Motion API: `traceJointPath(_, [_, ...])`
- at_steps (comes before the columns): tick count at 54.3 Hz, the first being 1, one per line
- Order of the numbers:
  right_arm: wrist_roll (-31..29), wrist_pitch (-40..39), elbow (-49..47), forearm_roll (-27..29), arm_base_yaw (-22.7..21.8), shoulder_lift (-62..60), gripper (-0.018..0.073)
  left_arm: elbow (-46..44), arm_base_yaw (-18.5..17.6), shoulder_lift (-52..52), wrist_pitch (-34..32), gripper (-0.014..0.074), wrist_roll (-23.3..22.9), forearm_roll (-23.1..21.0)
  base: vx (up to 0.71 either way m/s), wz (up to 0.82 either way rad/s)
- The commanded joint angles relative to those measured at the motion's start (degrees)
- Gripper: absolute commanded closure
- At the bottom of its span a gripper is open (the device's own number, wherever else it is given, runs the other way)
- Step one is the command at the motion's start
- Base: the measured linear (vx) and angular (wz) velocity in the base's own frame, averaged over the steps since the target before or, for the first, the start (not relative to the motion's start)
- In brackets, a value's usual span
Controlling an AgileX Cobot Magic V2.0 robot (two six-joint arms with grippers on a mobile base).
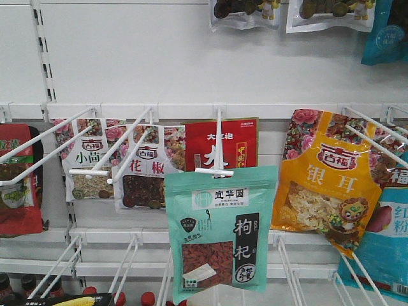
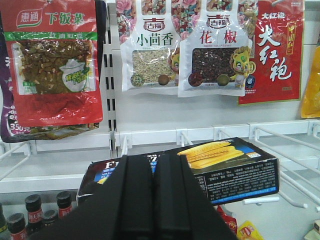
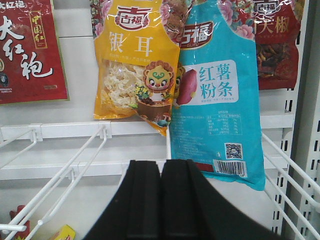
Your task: Pick snacks and fruit into basket
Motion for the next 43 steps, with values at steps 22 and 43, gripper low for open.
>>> traceJointPath(22, [-0.5, -4.8, 0.3, -0.2, -0.1, 0.5, 0.0568, 0.2, 0.0, 0.6, -4.8, 0.0595, -0.5, -0.4, 0.0, 0.0])
traceJointPath(43, [-0.5, -4.8, 0.3, -0.2, -0.1, 0.5, 0.0568, 0.2, 0.0, 0.6, -5.7, 0.0595, -0.5, -0.4, 0.0, 0.0])
